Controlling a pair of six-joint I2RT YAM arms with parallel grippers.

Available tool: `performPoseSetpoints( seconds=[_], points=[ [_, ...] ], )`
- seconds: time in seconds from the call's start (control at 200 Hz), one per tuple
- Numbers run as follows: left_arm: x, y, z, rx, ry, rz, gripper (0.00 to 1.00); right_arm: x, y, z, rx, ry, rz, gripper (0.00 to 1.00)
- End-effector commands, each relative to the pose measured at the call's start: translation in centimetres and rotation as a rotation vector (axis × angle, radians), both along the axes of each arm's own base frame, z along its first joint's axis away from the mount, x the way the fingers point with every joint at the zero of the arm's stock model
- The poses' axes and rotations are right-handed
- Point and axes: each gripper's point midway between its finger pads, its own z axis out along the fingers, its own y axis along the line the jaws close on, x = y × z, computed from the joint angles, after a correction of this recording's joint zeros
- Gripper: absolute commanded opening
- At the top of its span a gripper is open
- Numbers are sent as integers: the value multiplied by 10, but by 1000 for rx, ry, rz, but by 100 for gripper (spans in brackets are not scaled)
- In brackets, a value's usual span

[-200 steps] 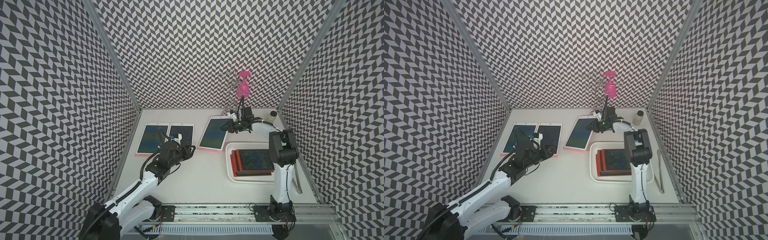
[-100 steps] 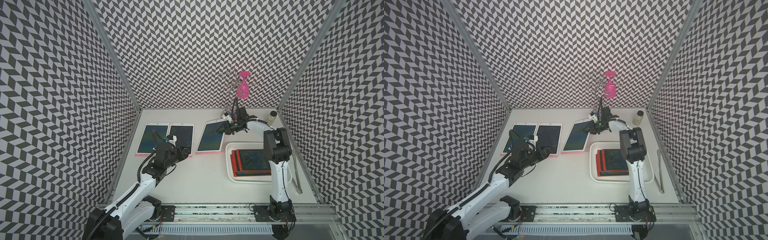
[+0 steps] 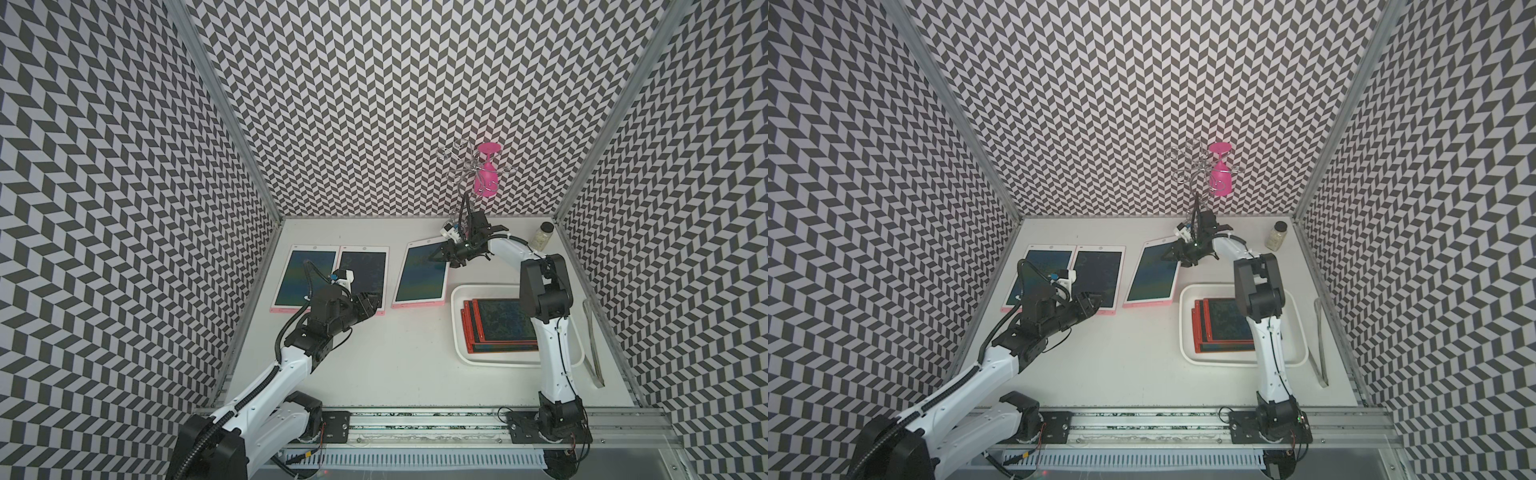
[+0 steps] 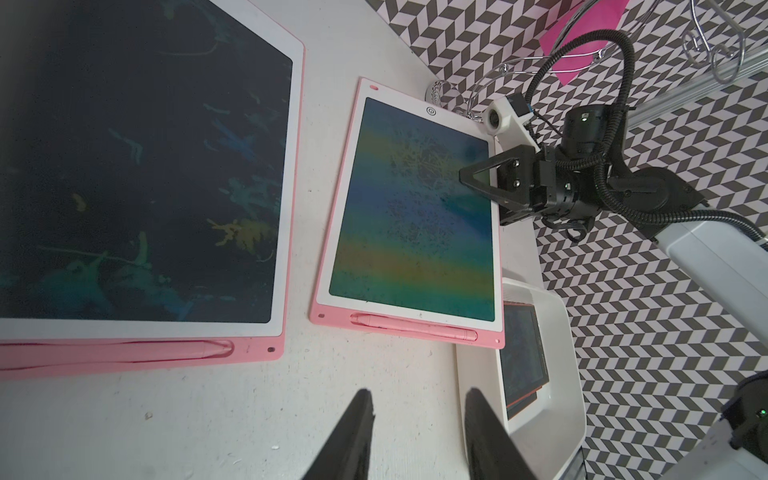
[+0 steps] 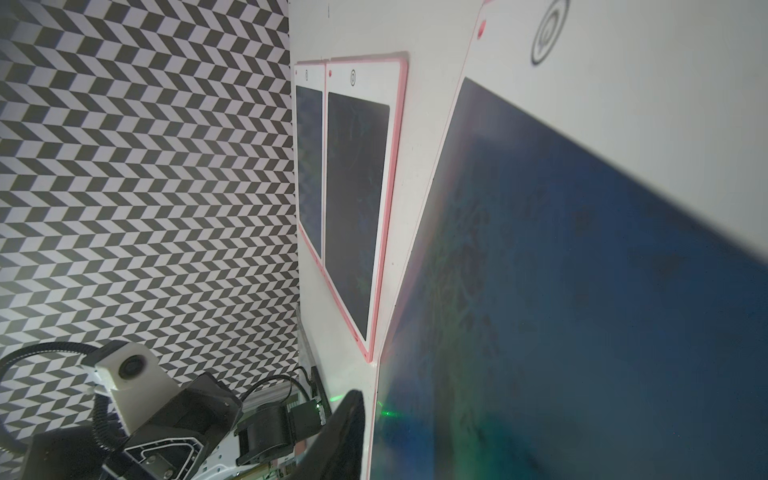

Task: Take out the writing tablet from the storage box
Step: Place the writing tablet at the center of the board.

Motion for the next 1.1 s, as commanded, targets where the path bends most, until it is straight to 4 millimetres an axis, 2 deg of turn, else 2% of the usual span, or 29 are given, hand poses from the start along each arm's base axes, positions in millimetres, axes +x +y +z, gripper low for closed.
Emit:
performPoseSetpoints(
  seconds=[0.0,0.14,0.401,1.091],
  points=[
    [1,-1,0,-11,-13,-10,39,7,1,-11,-55,-14,-1,47],
    [2,-3,-2,-15,-7,-17,39,9,1,-20,-105,-12,-8,48],
    [3,-5,-4,-23,0,-27,38,5,12,-29,-111,-18,40,46],
    [4,-8,-10,-25,14,-40,38,5,29,-37,-123,-54,92,45]
  ],
)
